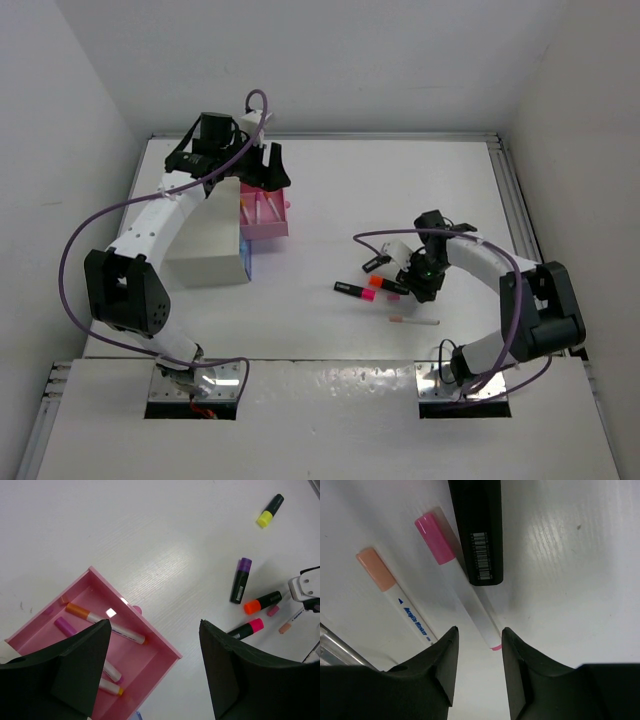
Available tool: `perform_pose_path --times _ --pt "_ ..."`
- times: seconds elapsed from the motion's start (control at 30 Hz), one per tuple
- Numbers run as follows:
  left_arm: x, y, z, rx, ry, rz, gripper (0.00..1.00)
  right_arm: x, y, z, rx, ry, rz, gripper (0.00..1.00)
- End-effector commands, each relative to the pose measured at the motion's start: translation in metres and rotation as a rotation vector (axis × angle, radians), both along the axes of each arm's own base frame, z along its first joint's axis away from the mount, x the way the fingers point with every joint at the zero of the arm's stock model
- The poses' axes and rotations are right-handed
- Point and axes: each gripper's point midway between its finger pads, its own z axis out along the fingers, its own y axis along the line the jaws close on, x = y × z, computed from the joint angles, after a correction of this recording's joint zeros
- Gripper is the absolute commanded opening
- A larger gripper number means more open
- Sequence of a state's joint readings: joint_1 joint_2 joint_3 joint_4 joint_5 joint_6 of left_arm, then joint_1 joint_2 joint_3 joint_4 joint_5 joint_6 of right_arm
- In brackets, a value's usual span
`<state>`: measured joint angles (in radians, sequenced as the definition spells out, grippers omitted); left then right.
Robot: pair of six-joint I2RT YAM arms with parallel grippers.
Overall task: Sort the stationery into containers
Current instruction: Pick up the pen from the center of the board.
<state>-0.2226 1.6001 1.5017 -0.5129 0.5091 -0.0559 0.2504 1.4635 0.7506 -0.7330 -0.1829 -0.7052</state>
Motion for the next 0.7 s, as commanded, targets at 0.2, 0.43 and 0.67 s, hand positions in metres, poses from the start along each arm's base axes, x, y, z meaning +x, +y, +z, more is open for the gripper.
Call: perform_pose_path --times 0.2,0.43,0.67 --pt "0.01 0.005 0.017 -0.009 -0.075 -0.009 0.77 0.001 -0.002 -0.019 -0.037 0.025 0.119 0.32" --pt "0.015 0.01 0.005 -0.007 -0.058 0.002 0.76 -0.007 -0.012 -0.032 -0.112 0.011 0.227 0.15" --pt "0.012 0.015 0.018 -0.069 -0.135 0.013 0.75 -0.027 0.025 0.021 0.106 -0.025 0.376 0.02"
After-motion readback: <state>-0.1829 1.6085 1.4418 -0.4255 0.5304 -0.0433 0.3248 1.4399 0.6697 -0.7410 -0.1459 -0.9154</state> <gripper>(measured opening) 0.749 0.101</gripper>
